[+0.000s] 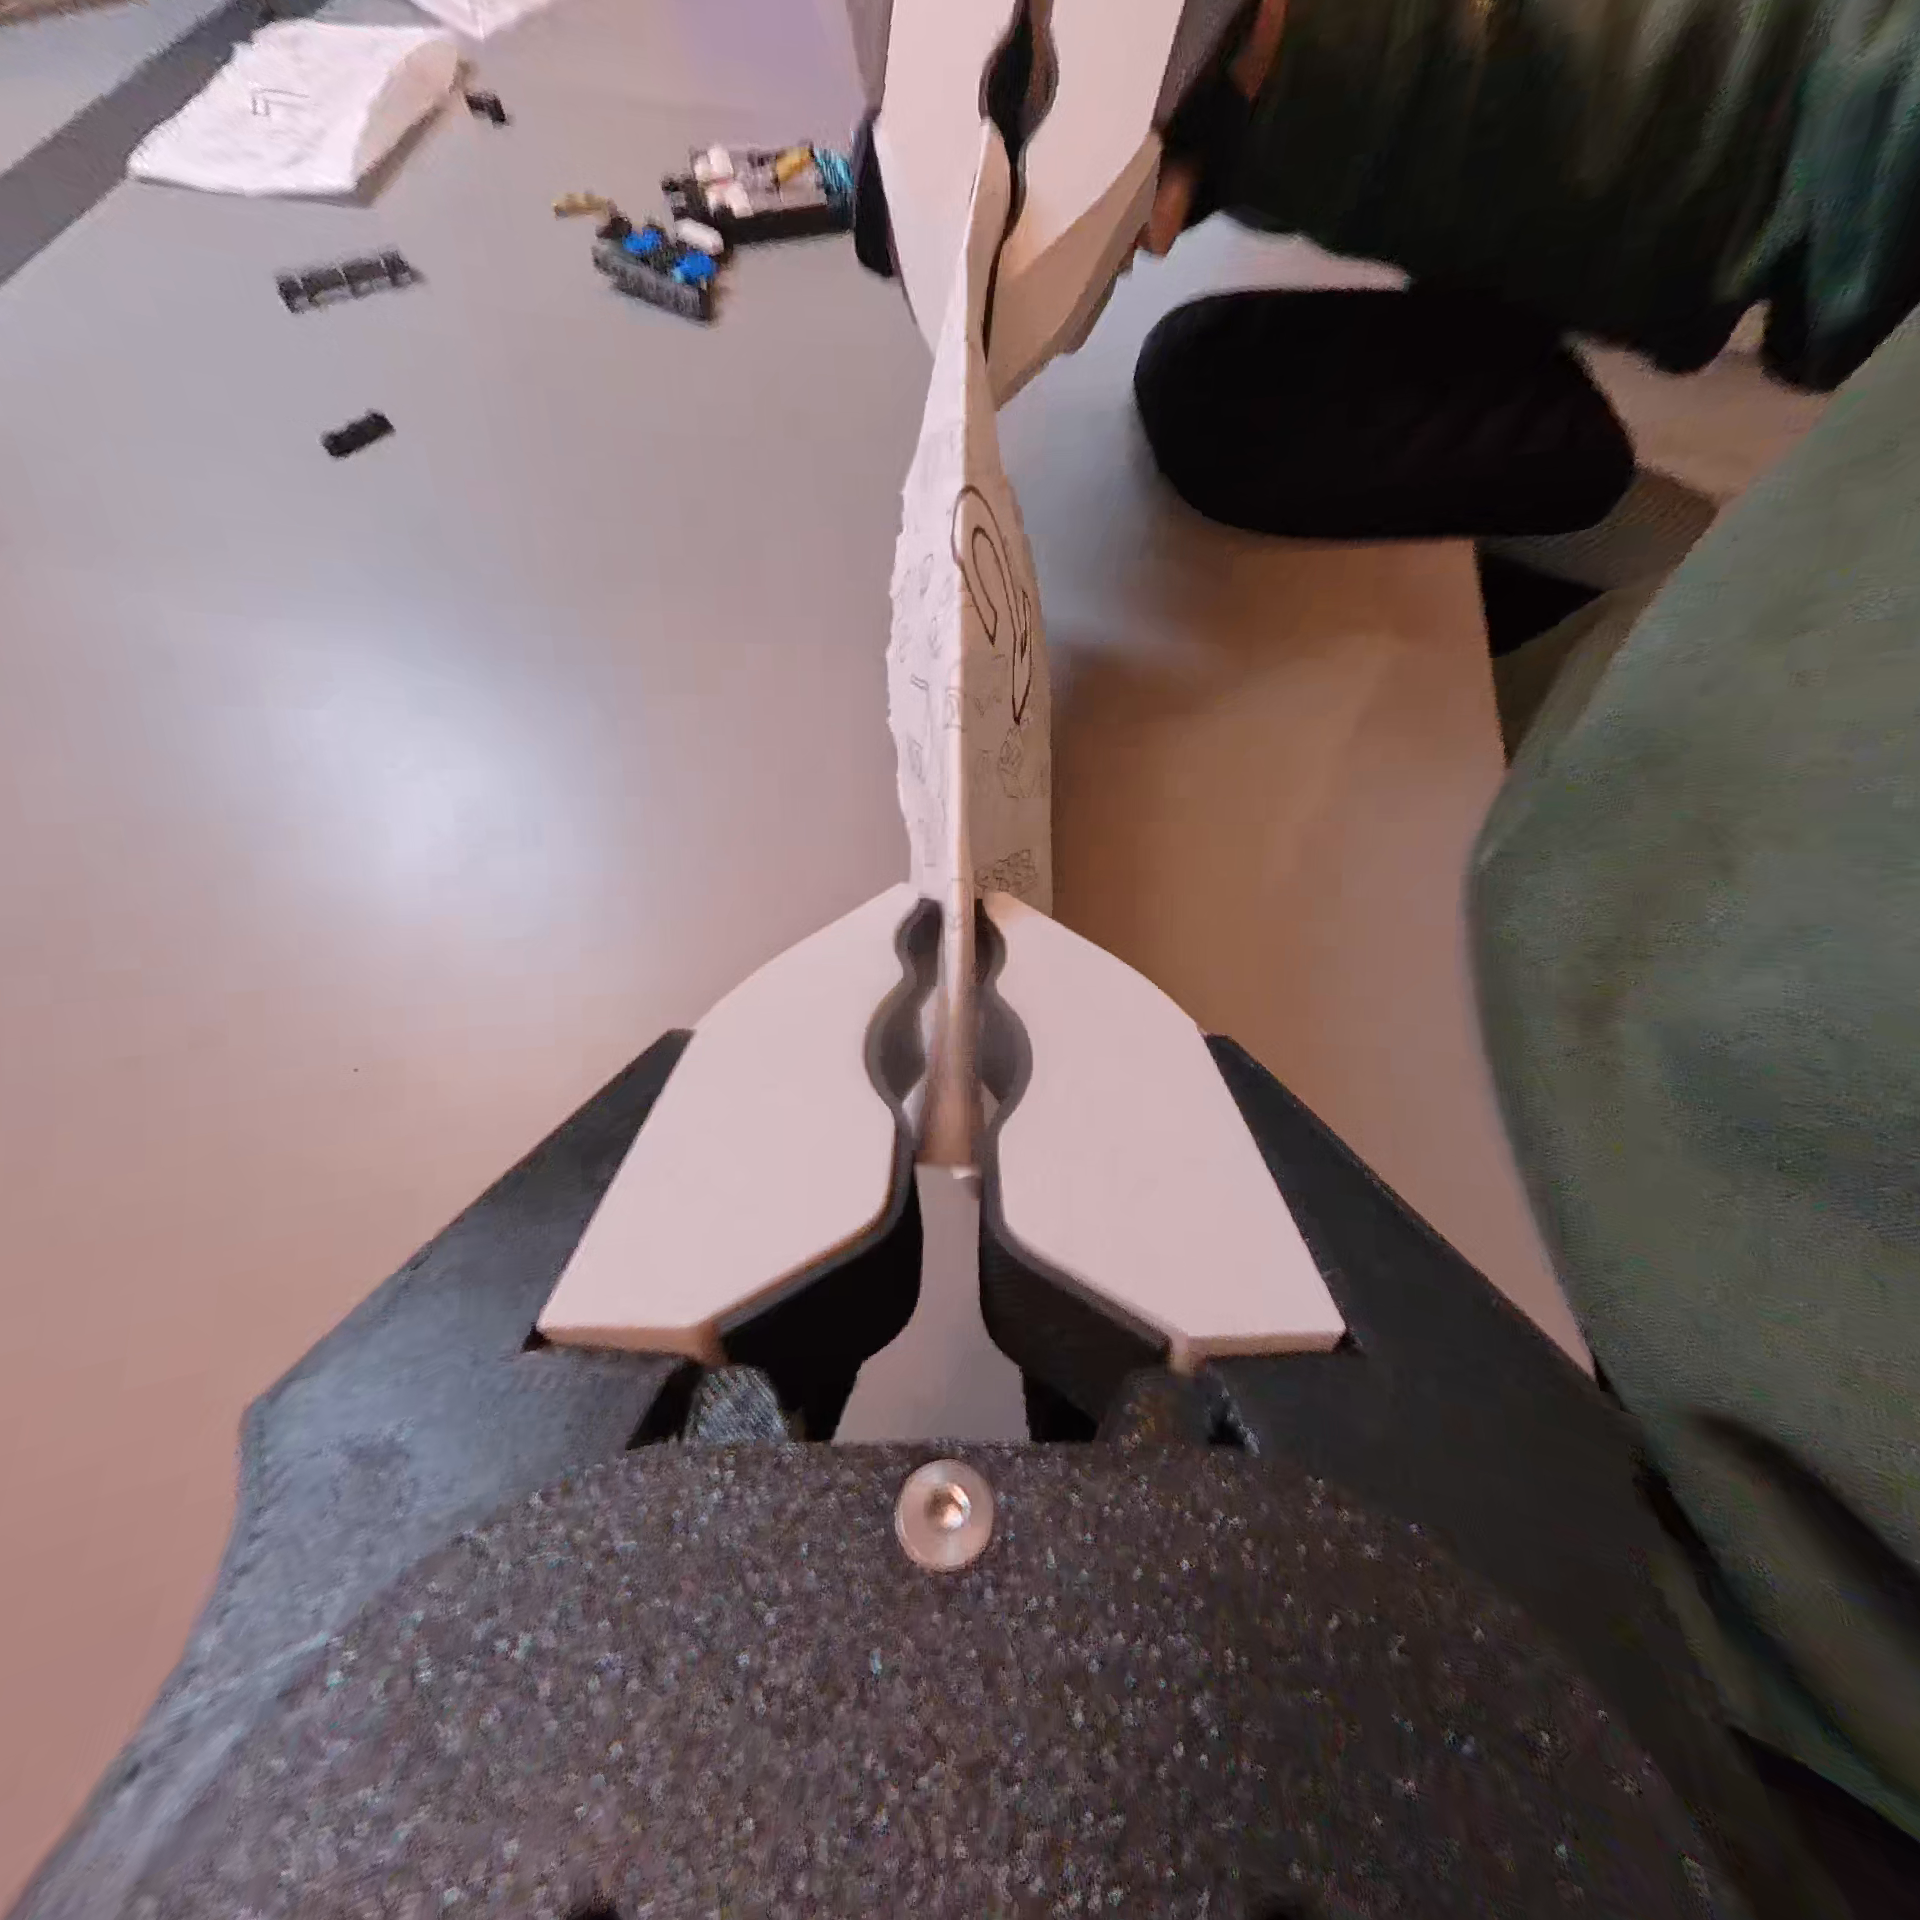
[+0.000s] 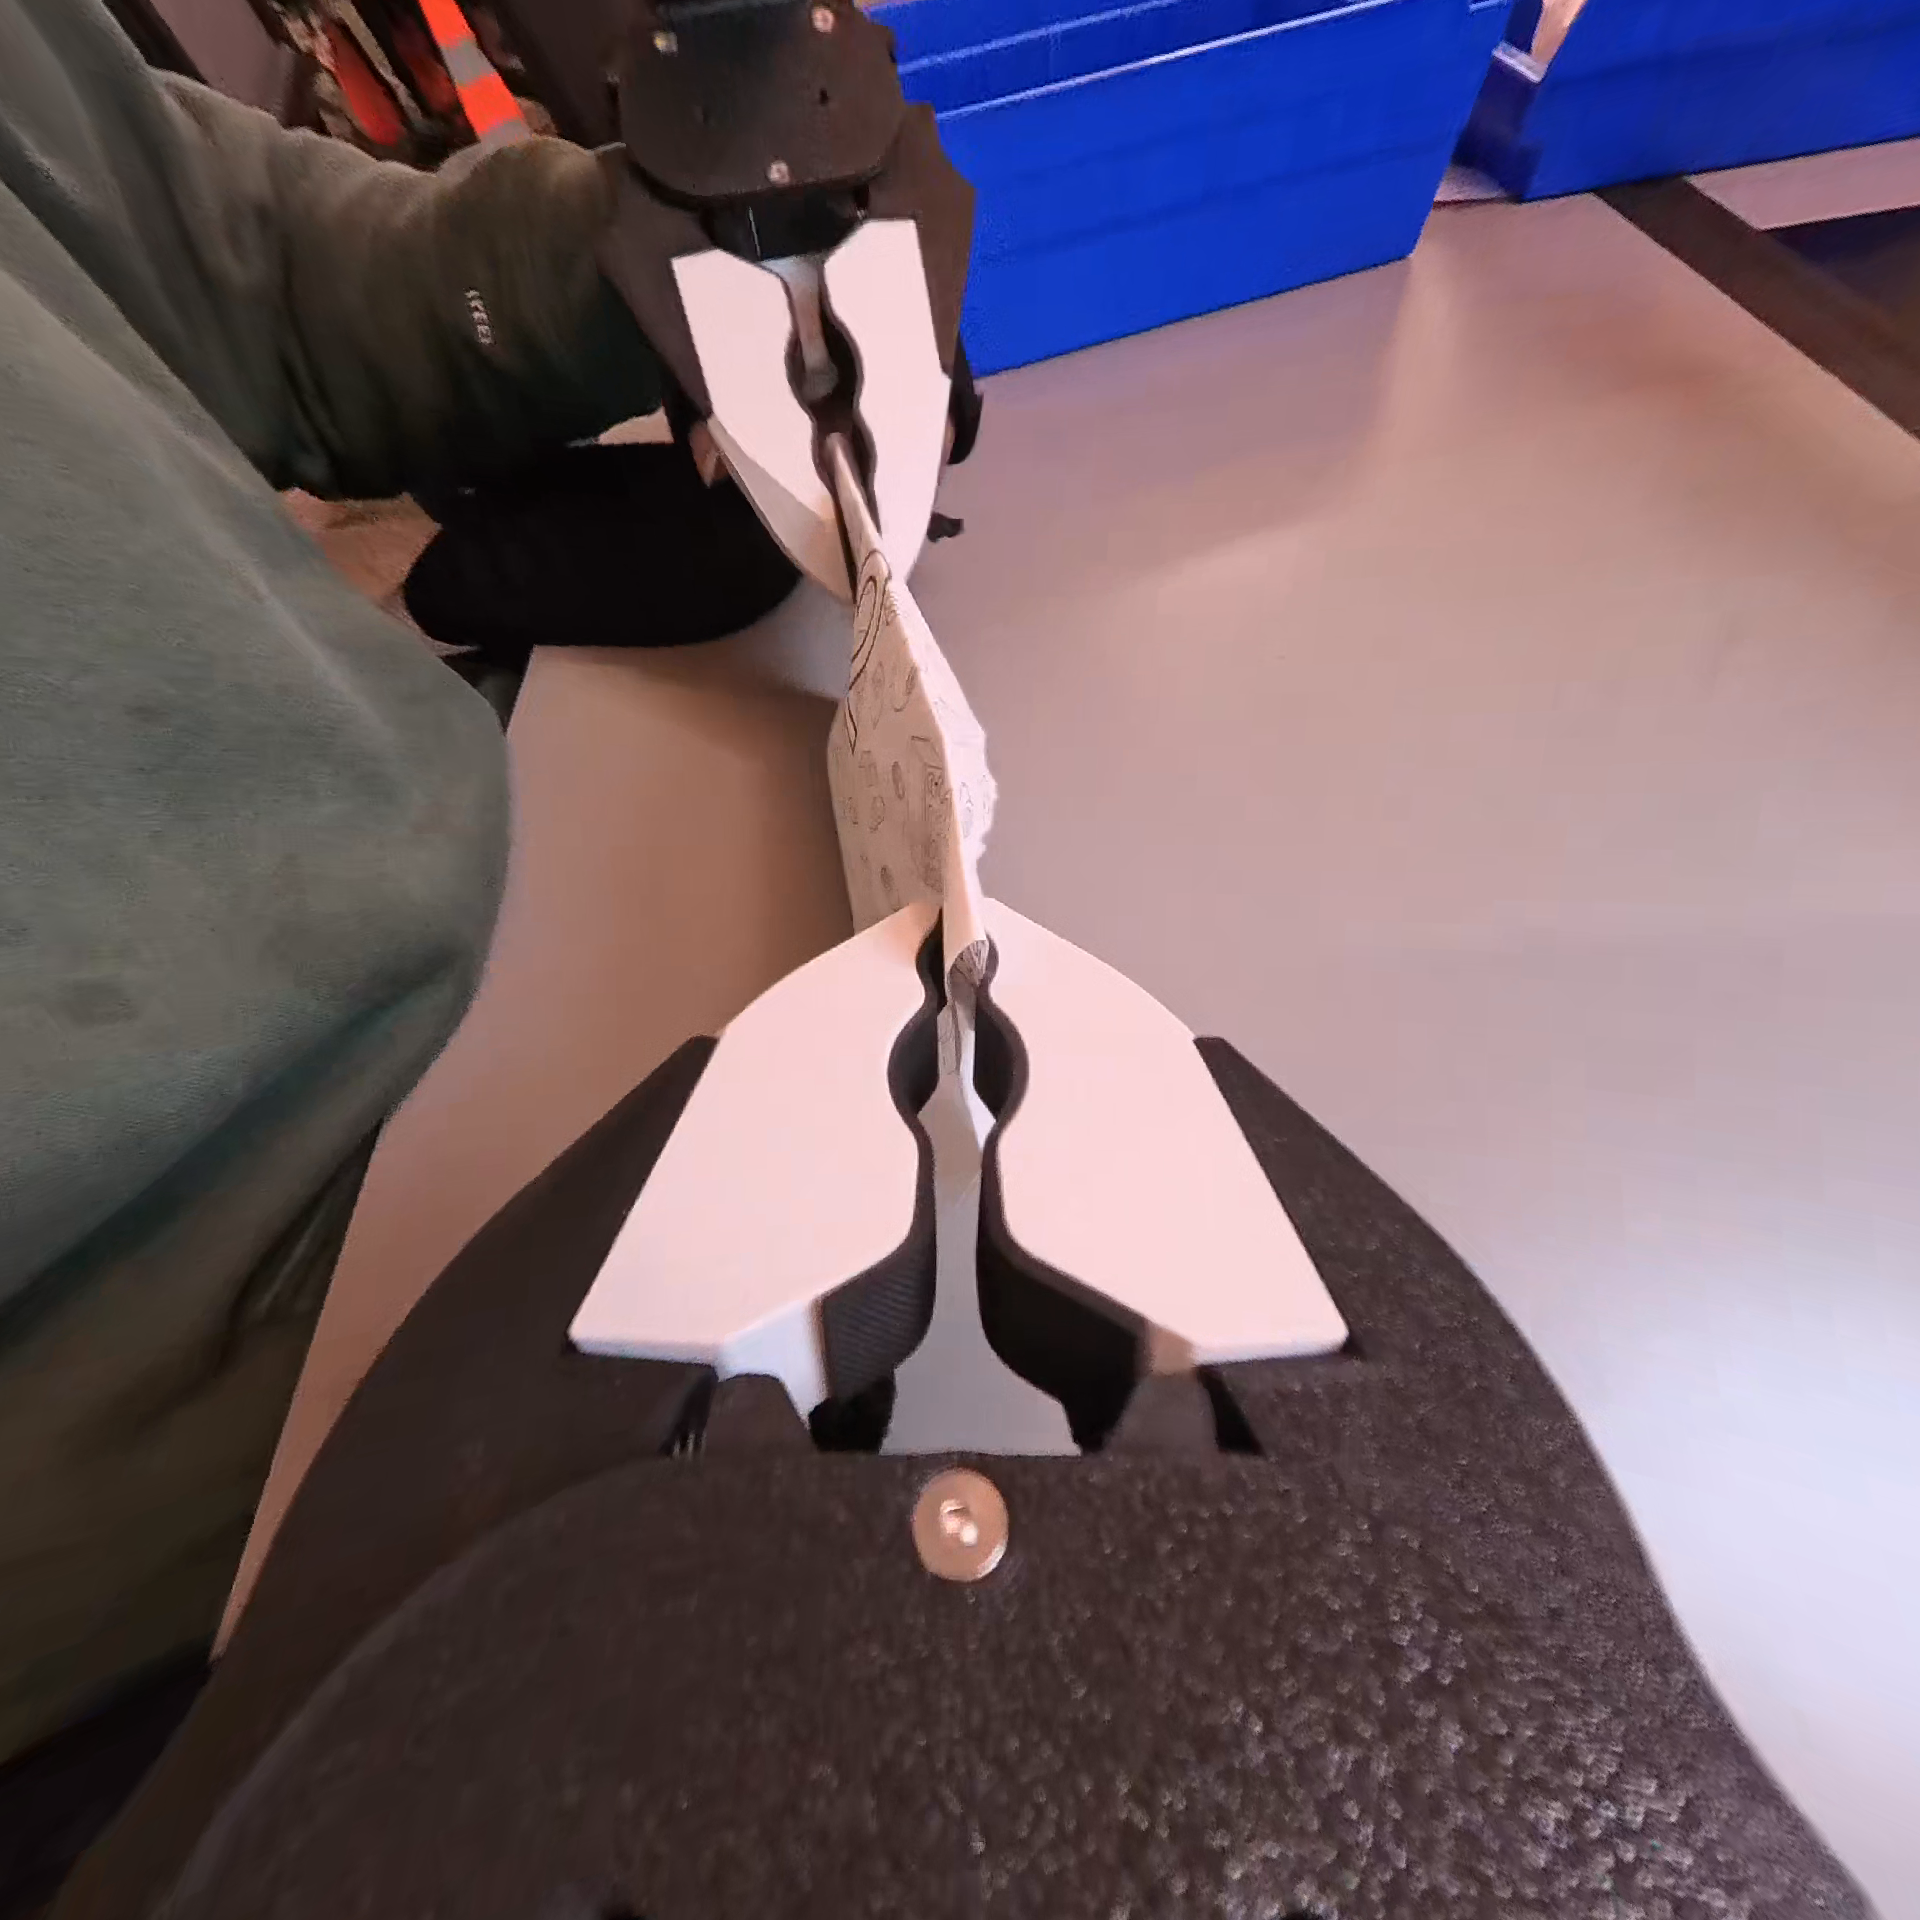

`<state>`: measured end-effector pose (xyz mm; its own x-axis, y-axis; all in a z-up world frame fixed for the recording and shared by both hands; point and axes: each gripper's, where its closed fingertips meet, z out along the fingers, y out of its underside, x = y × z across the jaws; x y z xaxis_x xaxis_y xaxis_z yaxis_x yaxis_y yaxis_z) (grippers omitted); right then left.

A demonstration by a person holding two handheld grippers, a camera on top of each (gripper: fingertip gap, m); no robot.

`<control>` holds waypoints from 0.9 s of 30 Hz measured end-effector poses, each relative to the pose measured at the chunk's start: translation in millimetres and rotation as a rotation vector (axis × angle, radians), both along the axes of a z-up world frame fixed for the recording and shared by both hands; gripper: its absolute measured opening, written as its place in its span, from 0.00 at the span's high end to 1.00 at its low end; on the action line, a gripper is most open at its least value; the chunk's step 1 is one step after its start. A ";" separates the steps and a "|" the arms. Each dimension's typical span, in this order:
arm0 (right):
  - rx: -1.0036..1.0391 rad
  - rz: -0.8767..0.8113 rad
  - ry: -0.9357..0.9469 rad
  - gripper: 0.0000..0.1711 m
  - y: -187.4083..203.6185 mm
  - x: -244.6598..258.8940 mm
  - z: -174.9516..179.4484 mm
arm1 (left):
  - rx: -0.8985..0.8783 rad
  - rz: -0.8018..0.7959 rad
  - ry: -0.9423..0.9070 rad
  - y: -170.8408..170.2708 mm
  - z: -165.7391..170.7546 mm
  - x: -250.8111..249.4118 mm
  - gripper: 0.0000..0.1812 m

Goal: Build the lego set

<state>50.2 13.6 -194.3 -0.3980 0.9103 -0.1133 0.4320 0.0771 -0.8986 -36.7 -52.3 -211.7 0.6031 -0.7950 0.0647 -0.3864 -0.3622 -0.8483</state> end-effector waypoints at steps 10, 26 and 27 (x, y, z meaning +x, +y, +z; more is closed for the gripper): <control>-0.002 -0.163 0.143 0.85 21.2 -12.7 14.2 | -0.024 0.159 -0.087 -5.0 40.2 -34.8 1.00; 0.133 -0.530 0.274 1.00 67.7 8.8 33.5 | 0.163 1.359 -0.069 48.8 179.7 -513.0 1.00; 0.141 -0.539 0.270 1.00 68.8 9.0 31.8 | 0.150 1.394 -0.025 54.9 172.2 -534.6 1.00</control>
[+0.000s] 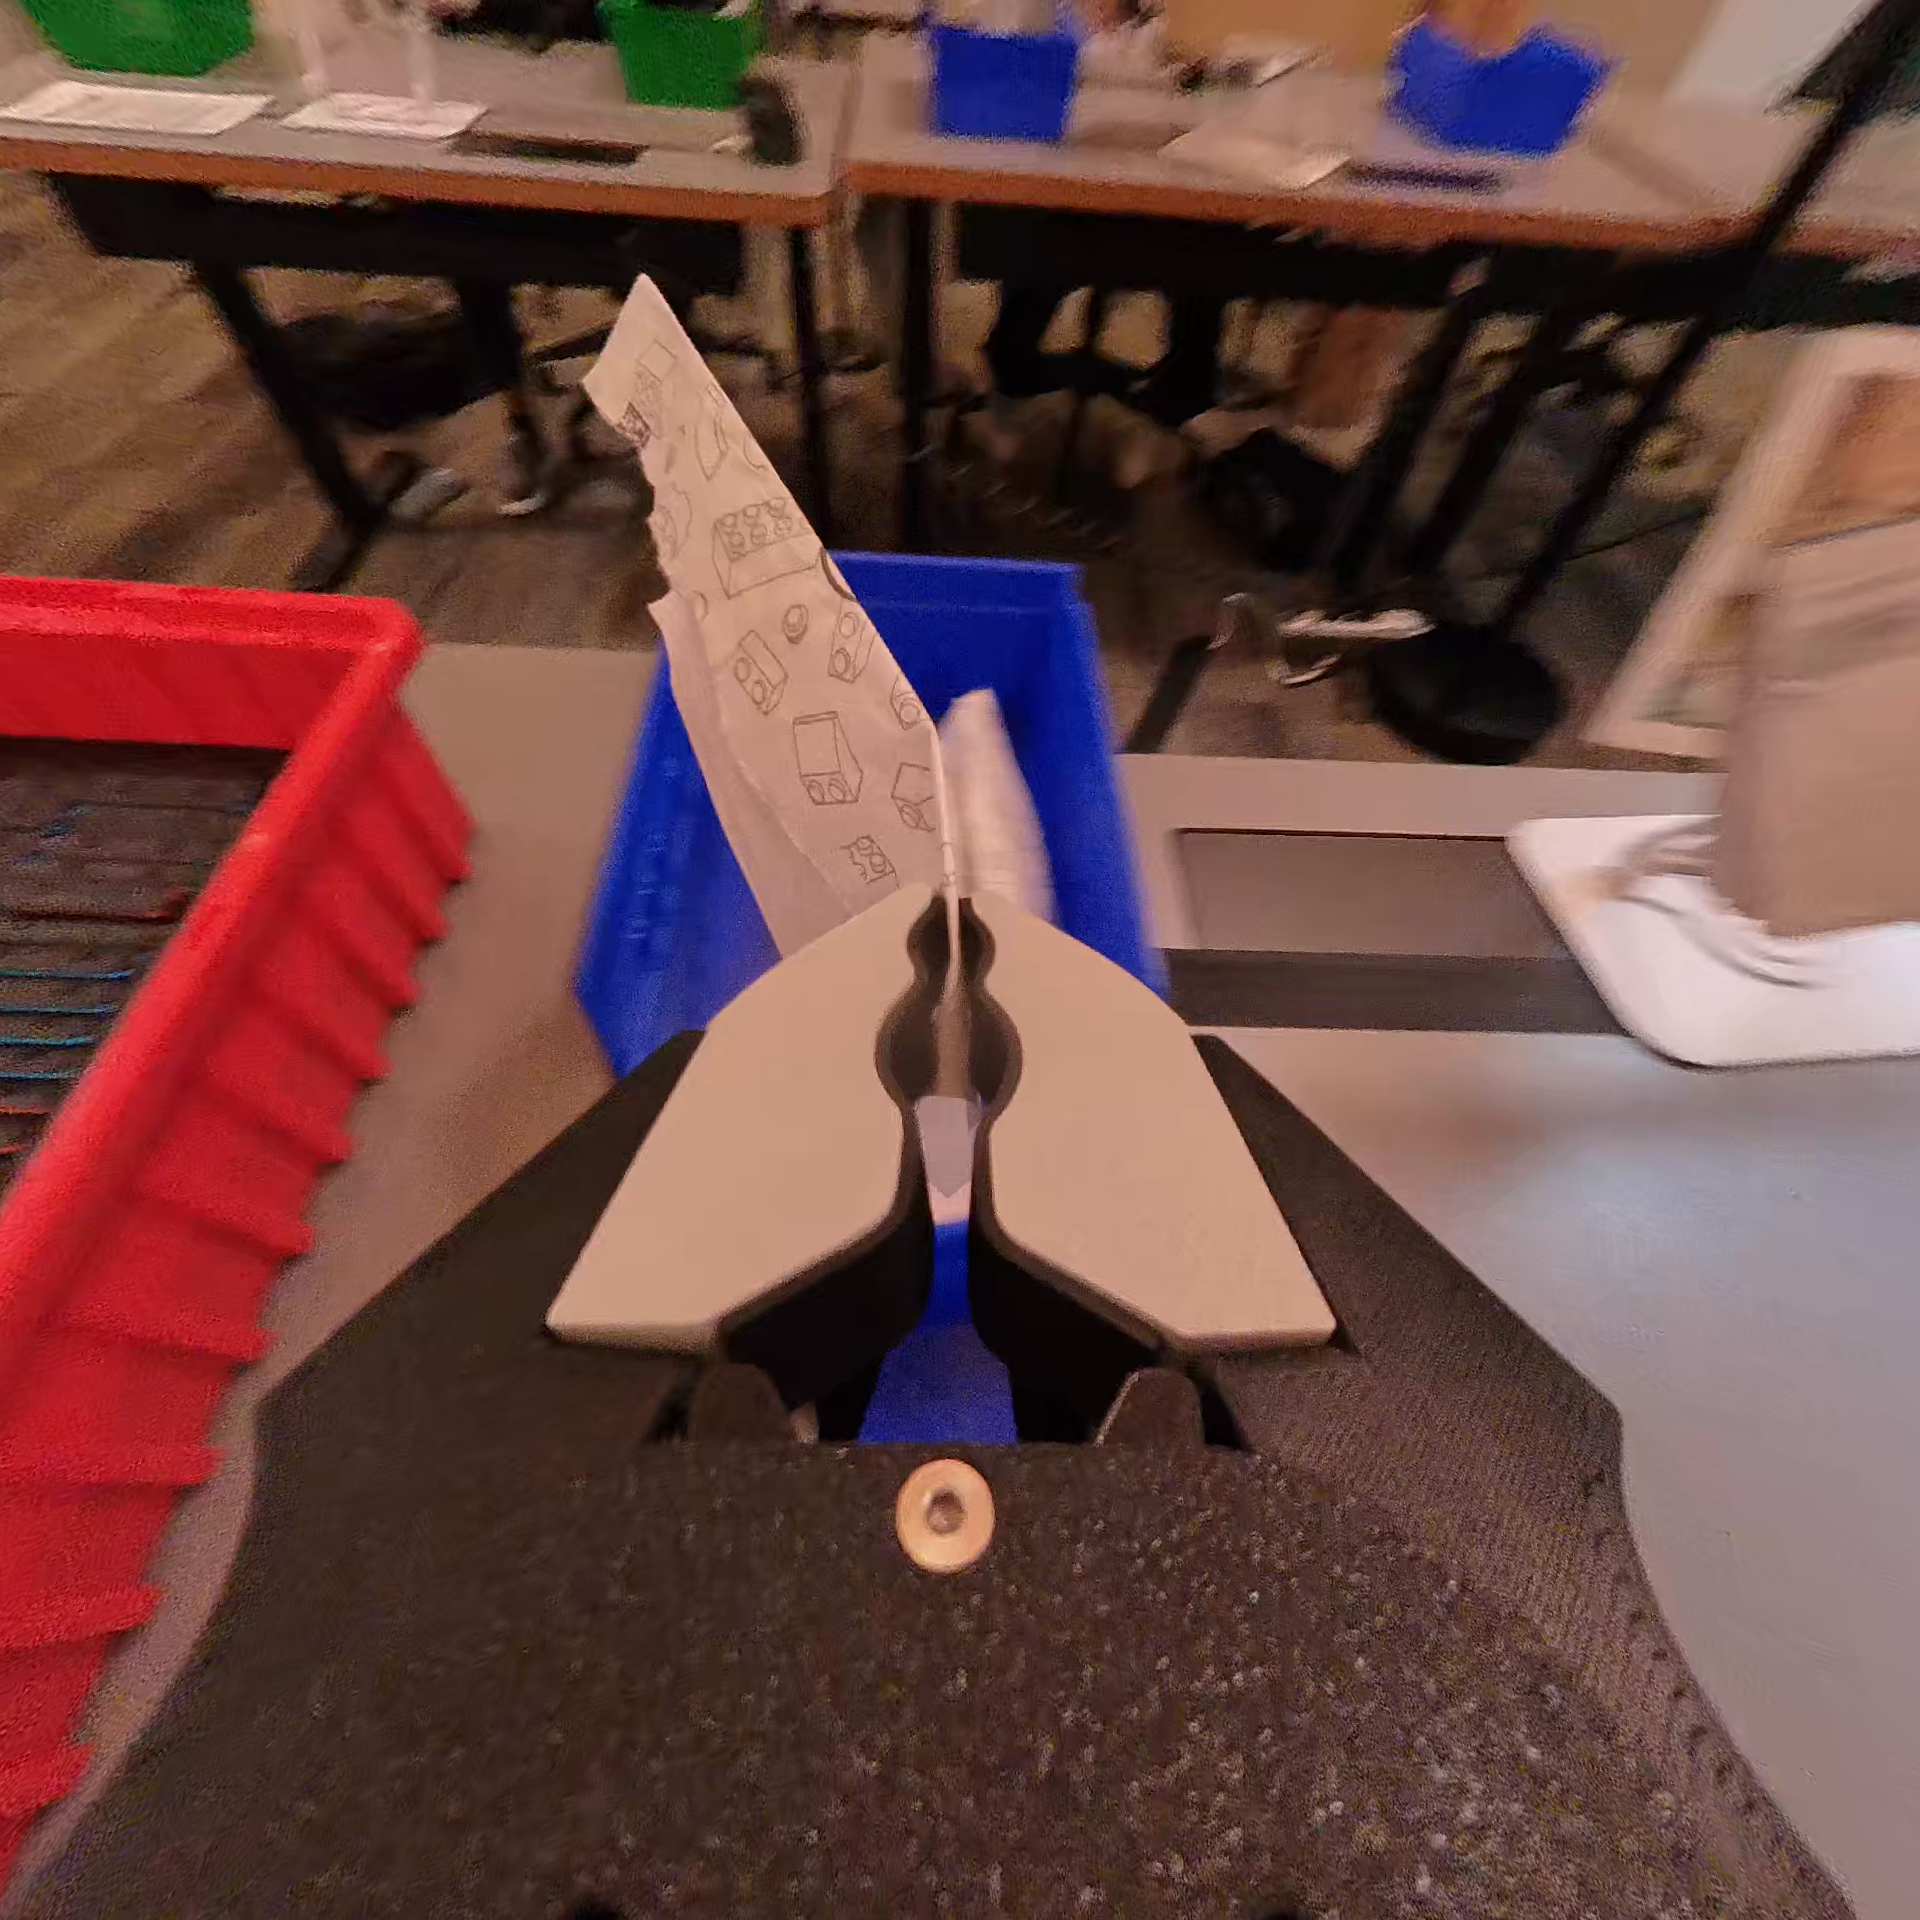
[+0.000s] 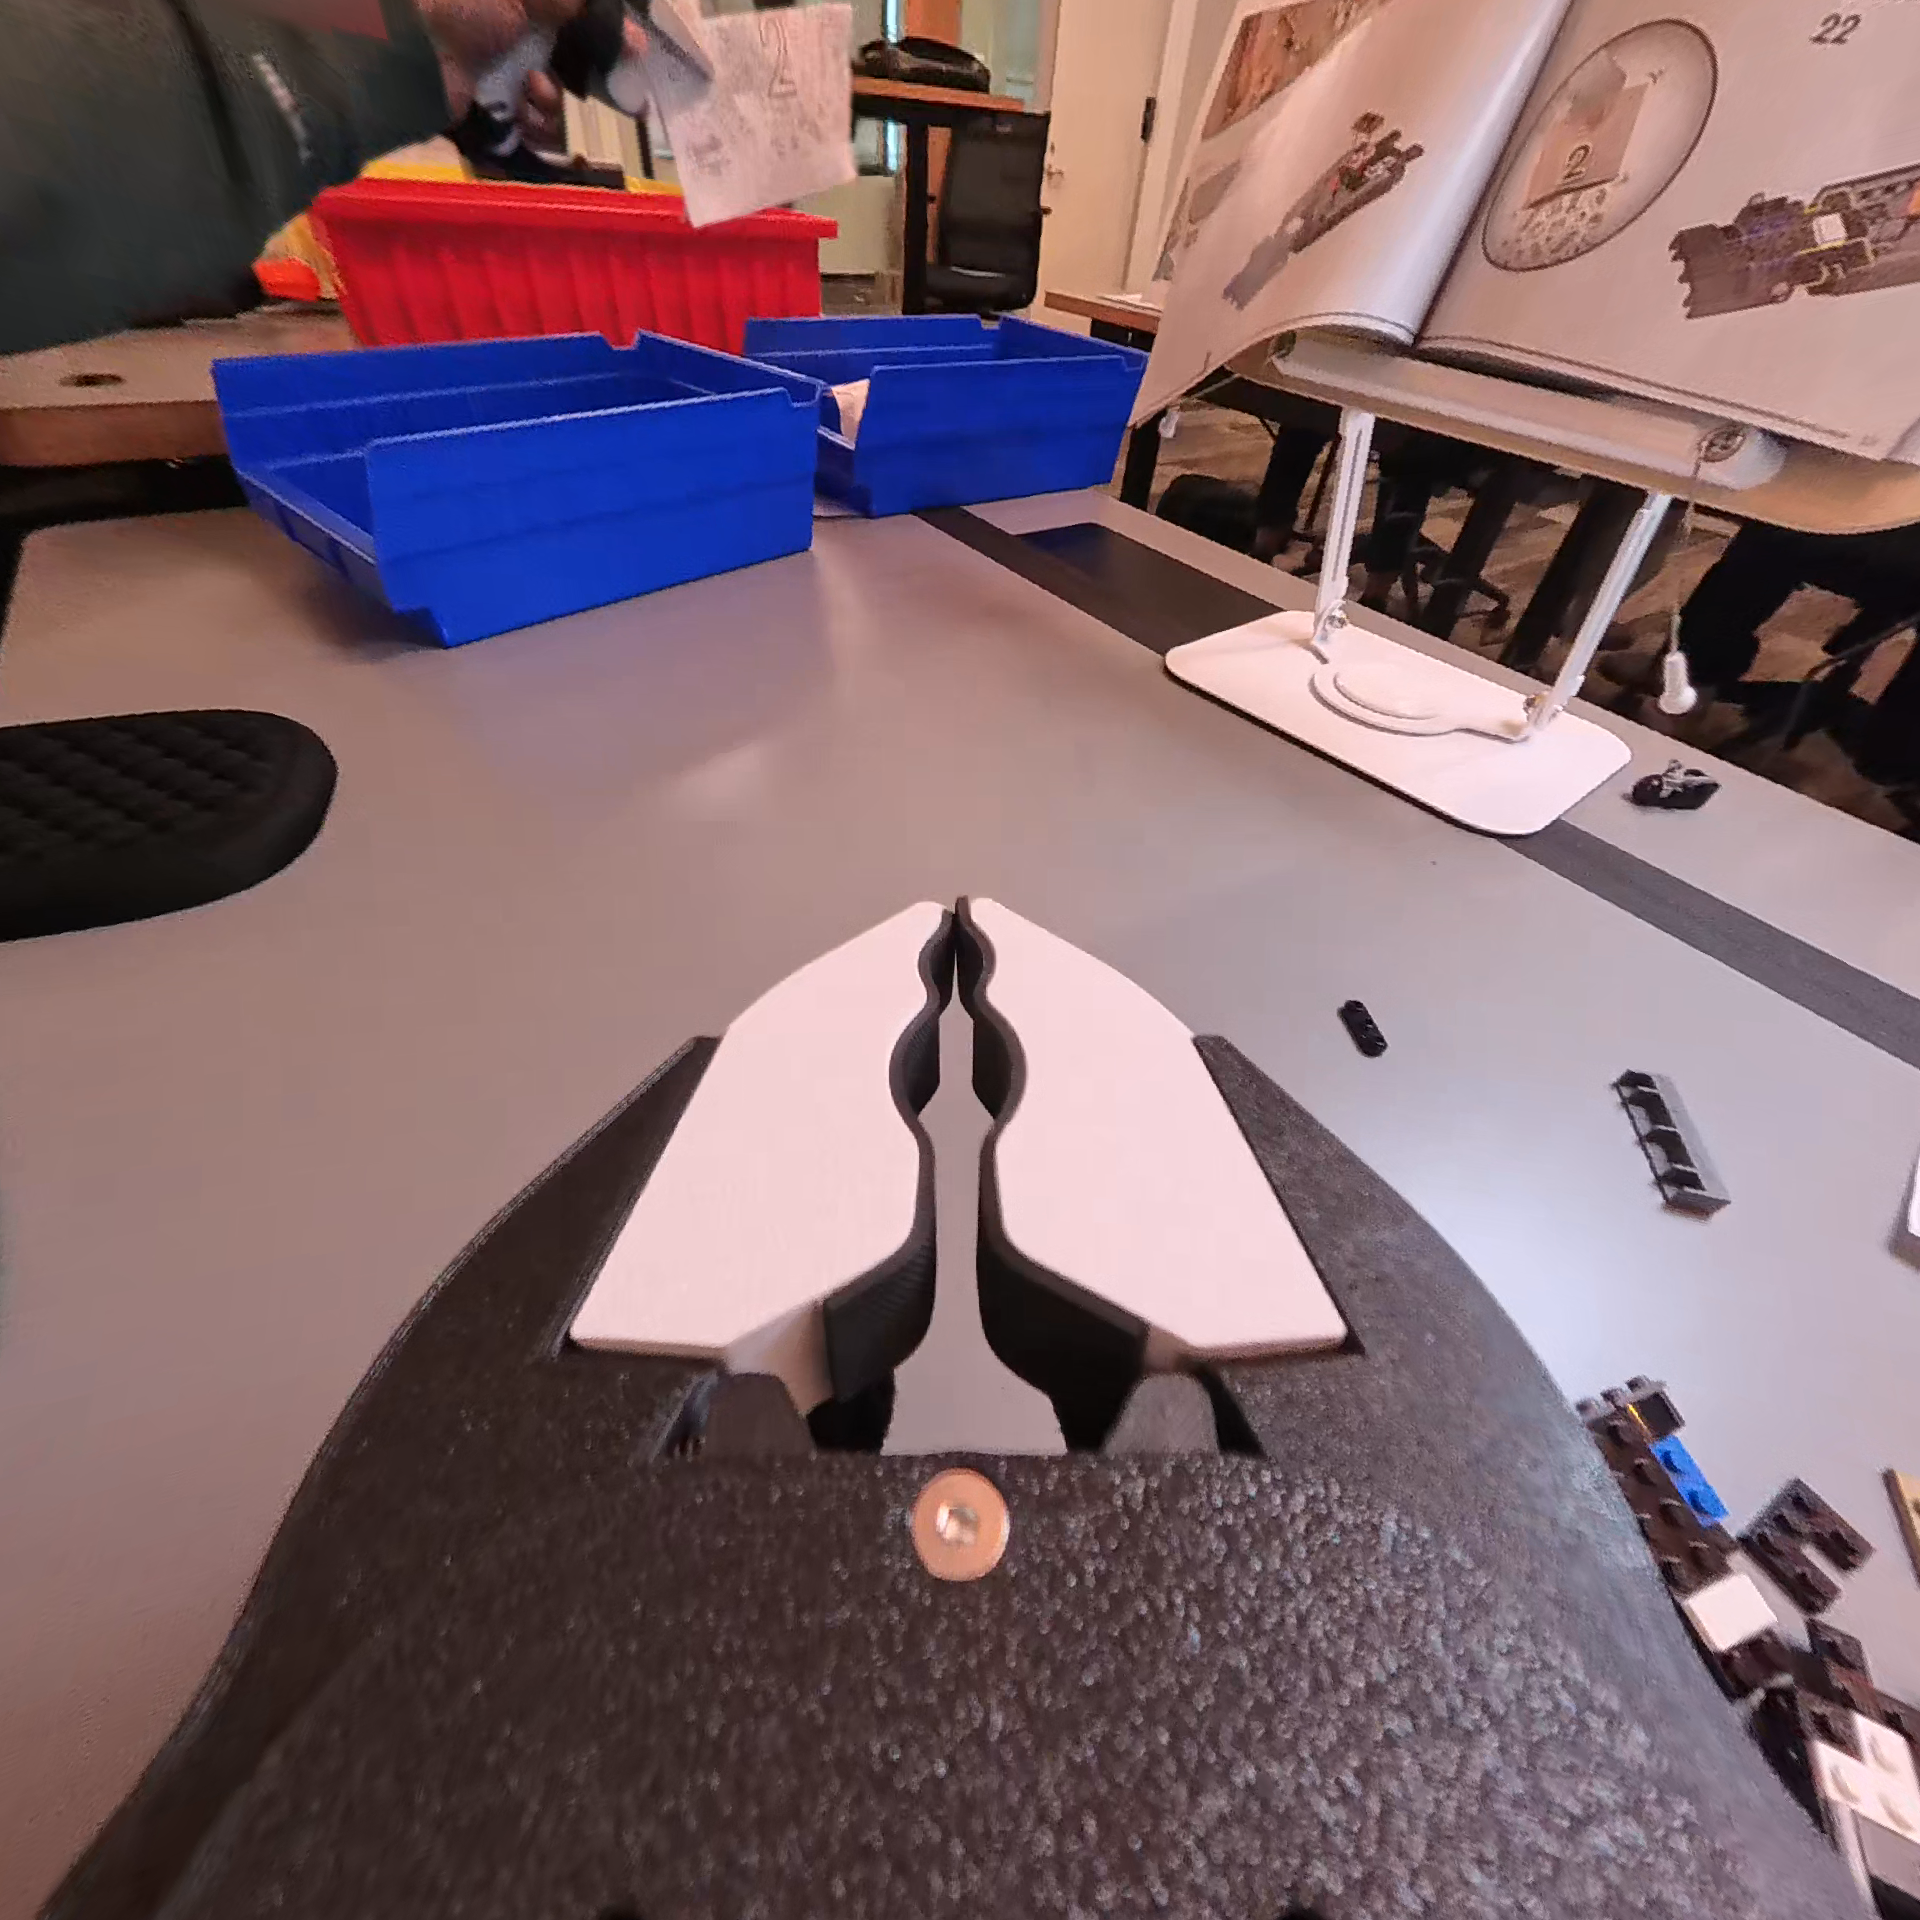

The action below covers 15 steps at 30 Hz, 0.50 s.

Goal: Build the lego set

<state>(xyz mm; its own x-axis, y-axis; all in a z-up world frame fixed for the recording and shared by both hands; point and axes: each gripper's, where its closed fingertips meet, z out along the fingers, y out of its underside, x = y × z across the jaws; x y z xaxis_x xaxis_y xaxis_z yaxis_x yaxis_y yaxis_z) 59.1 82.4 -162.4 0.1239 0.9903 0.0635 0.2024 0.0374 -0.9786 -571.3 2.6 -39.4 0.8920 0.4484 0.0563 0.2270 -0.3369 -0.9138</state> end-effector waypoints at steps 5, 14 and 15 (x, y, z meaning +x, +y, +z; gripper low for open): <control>-0.005 -0.055 -0.028 1.00 6.6 2.2 -12.0 | -0.166 0.051 0.025 33.2 -58.5 -65.7 1.00; -0.072 -0.116 -0.007 1.00 29.0 -1.1 -23.8 | -0.348 0.026 0.011 77.8 -140.5 -102.0 1.00; -0.074 -0.118 -0.009 1.00 30.4 -1.8 -25.0 | -0.361 0.016 0.006 81.3 -142.6 -102.2 1.00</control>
